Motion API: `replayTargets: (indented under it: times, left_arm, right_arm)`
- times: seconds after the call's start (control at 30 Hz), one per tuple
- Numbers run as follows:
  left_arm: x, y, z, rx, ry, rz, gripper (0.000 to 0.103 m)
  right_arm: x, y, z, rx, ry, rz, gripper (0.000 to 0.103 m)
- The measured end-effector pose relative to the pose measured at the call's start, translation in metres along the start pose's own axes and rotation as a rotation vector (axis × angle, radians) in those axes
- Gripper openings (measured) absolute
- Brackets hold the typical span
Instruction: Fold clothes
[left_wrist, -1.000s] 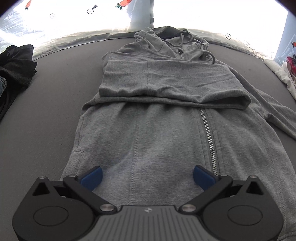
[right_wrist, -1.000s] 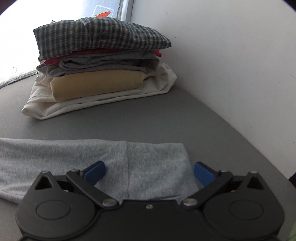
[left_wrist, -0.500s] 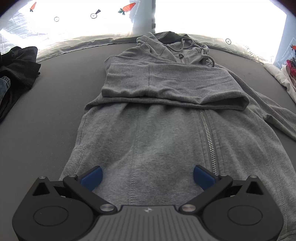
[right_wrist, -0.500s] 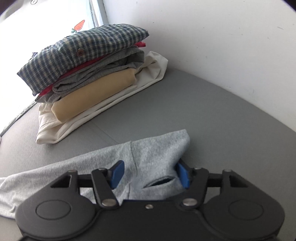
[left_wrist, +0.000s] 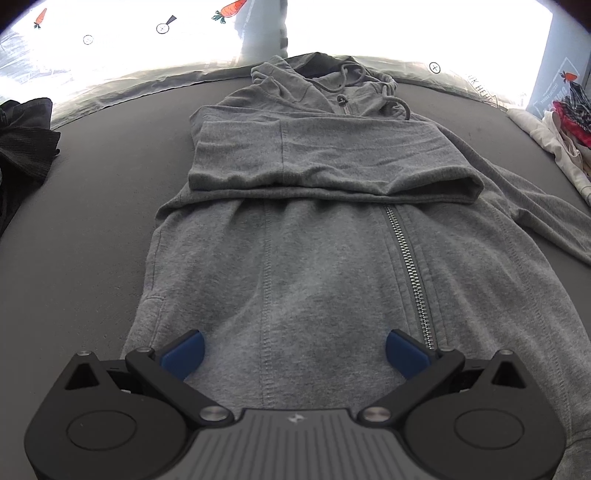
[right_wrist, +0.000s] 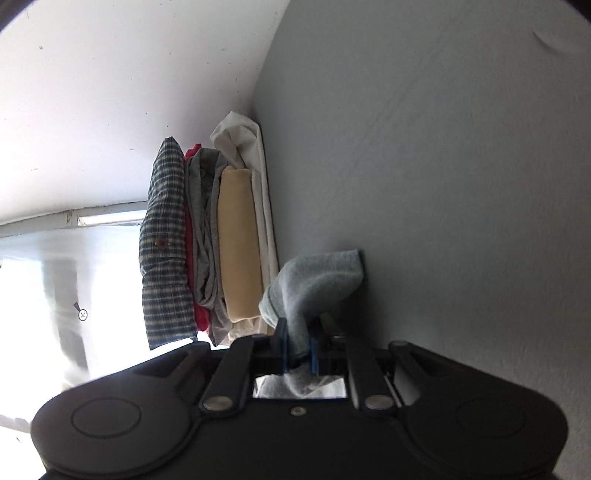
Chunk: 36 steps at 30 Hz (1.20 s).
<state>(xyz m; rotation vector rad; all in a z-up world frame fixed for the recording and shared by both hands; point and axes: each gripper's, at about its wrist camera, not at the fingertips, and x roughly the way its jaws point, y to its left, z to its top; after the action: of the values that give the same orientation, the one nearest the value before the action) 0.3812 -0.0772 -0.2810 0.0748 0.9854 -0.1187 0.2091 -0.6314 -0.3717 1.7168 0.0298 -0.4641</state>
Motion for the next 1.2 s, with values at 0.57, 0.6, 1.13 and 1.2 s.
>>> replayTargets:
  times: [0.57, 0.6, 1.13, 1.2]
  left_arm:
    - [-0.012, 0.029, 0.02, -0.101, 0.003, -0.084, 0.102]
    - [-0.015, 0.032, 0.023, -0.102, -0.018, -0.083, 0.102]
    - [-0.014, 0.096, 0.067, -0.172, -0.118, -0.091, 0.102]
    - [-0.005, 0.1, 0.072, -0.161, -0.108, -0.09, 0.102]
  right_arm:
    - [0.076, 0.028, -0.2, 0.024, 0.471, 0.032, 0.011]
    - [0.082, 0.032, -0.214, 0.011, 0.511, 0.027, 0.011]
    - [0.16, 0.052, -0.386, -0.227, 0.832, -0.107, 0.012]
    - [0.166, 0.036, -0.385, -0.197, 0.81, -0.173, 0.012]
